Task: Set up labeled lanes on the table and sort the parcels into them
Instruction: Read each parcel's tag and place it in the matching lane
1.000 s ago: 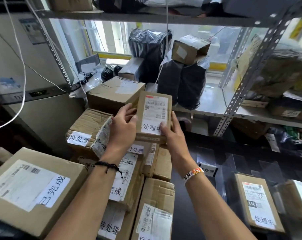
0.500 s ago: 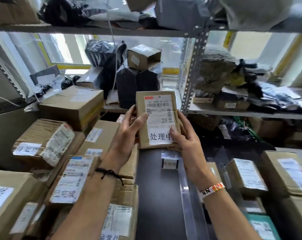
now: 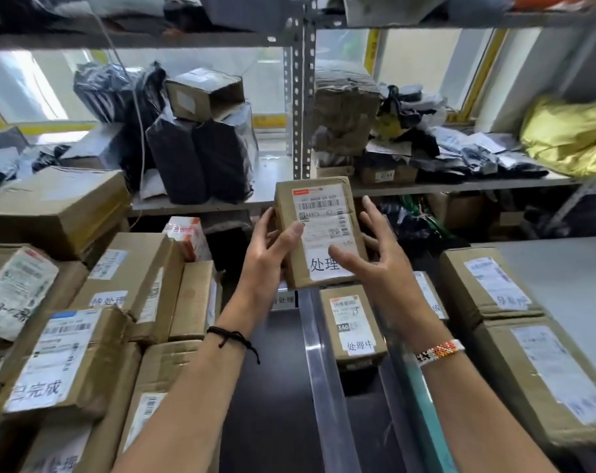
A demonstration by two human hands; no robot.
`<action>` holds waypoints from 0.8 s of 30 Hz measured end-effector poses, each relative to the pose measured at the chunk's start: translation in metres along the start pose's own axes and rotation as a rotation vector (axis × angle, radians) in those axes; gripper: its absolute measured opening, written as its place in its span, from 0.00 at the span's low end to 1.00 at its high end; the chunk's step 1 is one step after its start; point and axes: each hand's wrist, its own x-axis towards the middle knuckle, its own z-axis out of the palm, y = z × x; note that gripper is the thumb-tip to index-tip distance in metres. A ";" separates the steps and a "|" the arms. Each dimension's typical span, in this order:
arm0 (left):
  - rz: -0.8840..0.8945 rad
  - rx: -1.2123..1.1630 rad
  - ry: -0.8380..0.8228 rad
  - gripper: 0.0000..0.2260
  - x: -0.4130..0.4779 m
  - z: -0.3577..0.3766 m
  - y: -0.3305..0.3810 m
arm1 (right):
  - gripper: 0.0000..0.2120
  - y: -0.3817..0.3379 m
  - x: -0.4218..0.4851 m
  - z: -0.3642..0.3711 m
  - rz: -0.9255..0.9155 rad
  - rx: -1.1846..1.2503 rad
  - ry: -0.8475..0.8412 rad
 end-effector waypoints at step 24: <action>-0.427 0.579 0.086 0.14 -0.049 0.041 -0.191 | 0.64 0.151 -0.130 -0.021 0.531 -0.733 -0.165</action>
